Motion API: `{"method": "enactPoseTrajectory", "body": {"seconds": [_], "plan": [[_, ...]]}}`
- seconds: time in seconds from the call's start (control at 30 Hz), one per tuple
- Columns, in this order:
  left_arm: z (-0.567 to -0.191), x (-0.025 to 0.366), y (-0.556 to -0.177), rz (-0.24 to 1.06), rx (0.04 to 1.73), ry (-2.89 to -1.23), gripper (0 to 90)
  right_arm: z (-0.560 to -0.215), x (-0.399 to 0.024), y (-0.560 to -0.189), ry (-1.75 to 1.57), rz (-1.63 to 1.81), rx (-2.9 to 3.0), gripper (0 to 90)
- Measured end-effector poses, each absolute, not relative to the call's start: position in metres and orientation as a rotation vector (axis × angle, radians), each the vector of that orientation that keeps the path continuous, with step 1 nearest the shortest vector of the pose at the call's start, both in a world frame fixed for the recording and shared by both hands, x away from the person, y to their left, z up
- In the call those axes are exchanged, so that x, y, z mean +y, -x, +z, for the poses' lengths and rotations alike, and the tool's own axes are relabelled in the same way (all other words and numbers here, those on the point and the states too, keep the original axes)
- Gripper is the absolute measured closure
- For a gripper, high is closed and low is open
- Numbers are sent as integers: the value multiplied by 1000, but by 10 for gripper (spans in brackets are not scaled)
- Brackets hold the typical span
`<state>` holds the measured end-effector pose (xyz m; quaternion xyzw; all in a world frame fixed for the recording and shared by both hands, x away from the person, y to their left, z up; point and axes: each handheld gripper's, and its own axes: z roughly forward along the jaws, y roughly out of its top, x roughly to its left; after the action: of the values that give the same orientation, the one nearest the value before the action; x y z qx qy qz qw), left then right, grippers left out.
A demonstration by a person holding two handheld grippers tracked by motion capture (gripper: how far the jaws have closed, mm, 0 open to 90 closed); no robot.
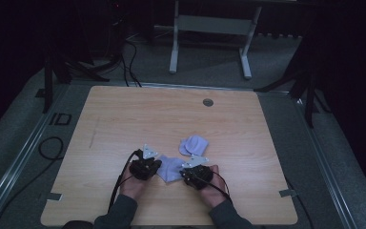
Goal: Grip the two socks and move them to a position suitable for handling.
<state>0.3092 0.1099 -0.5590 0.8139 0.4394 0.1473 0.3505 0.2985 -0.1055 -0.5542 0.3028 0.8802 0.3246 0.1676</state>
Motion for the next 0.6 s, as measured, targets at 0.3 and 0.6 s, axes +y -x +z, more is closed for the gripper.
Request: {"method": "enactPoseTrajectory", "body": {"seconds": [0.3, 0.6], "plan": [[-559, 108, -299, 295, 1119, -2108, 887, -554, -118, -310, -941, 916, 2468, 729], [-560, 98, -289, 238, 1088, -2110, 886, -554, -122, -324, -982, 898, 2443, 731]]}}
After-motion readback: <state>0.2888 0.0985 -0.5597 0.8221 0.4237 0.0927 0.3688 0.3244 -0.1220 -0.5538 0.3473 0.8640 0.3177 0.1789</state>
